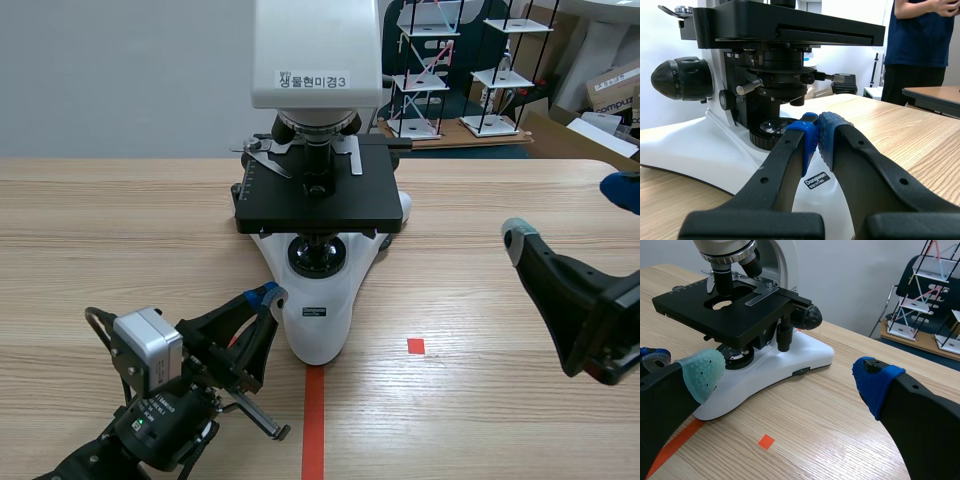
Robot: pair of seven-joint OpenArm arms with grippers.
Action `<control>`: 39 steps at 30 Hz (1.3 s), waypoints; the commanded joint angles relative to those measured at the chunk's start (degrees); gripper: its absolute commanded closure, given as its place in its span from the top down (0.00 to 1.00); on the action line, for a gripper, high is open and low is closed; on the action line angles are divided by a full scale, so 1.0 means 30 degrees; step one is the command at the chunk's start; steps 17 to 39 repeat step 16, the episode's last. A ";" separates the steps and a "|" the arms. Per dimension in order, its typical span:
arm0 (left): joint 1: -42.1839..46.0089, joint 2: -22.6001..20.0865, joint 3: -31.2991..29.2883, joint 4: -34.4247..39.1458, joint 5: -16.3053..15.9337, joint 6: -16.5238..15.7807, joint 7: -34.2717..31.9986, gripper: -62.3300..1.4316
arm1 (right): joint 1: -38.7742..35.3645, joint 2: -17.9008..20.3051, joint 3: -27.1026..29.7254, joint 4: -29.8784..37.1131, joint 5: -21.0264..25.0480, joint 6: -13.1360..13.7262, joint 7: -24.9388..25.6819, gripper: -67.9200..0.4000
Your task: Point at the diaphragm
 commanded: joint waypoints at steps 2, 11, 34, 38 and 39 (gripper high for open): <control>-0.0102 -0.0066 -0.0102 0.0277 -0.0044 0.0029 -0.0262 0.07 | 0.0168 0.0044 0.0036 0.0109 0.0211 -0.0007 0.0270 0.83; -0.0102 -0.0066 -0.0102 0.0277 -0.0044 0.0386 -0.0255 0.07 | 0.0168 0.0044 0.0036 0.0109 0.0211 -0.0007 0.0270 0.83; -0.0102 -0.0066 -0.0102 0.0277 -0.0044 0.0386 -0.0255 0.07 | 0.0168 0.0044 0.0036 0.0109 0.0211 -0.0007 0.0270 0.83; -0.0102 -0.0066 -0.0102 0.0277 -0.0044 0.0386 -0.0255 0.07 | 0.0168 0.0044 0.0036 0.0109 0.0211 -0.0007 0.0270 0.83; -0.0102 -0.0066 -0.0102 0.0277 -0.0044 0.0386 -0.0255 0.07 | 0.0168 0.0044 0.0036 0.0109 0.0211 -0.0007 0.0270 0.83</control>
